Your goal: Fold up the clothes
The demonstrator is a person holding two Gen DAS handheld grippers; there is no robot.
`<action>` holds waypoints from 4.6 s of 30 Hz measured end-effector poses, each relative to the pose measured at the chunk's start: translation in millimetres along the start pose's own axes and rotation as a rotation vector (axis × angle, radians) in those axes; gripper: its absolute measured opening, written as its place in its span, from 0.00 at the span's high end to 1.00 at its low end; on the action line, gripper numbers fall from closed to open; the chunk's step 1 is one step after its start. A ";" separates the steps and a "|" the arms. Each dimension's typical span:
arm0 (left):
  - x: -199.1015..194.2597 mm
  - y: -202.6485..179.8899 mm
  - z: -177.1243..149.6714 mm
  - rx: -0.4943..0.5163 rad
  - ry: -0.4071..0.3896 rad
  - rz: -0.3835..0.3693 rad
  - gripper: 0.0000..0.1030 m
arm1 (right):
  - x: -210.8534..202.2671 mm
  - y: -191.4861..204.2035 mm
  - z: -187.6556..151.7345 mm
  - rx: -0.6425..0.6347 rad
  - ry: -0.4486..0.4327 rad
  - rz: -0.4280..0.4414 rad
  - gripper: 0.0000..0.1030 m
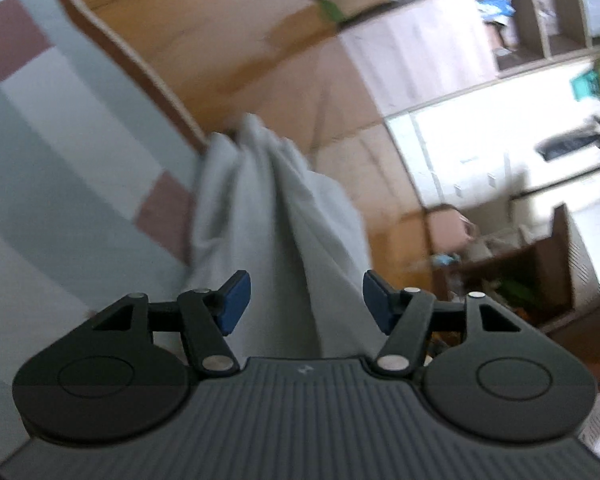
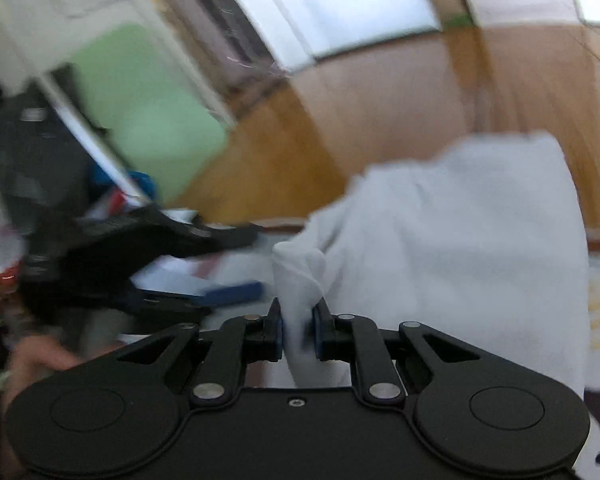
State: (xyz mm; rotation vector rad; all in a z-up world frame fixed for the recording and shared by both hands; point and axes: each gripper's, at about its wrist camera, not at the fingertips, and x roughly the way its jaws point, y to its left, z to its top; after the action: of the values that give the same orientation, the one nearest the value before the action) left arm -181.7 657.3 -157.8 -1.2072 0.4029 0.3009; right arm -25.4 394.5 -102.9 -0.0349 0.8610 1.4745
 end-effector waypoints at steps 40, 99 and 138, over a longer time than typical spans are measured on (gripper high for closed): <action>12.6 -25.2 -38.3 0.318 0.090 0.362 0.27 | -18.9 -80.6 -52.3 0.220 0.120 -0.481 0.24; -53.0 19.8 -48.0 -0.205 -0.135 0.309 0.84 | -36.3 -158.5 -34.3 0.730 -0.068 -0.109 0.43; 8.1 -141.9 -93.0 0.481 0.145 -0.272 0.86 | -169.0 55.2 44.9 -0.036 -0.121 -0.758 0.83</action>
State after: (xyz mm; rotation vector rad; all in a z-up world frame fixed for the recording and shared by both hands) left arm -126.1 522.8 -70.2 -0.7978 0.4019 -0.1178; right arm -28.7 283.5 43.0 -0.2676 0.6194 0.7695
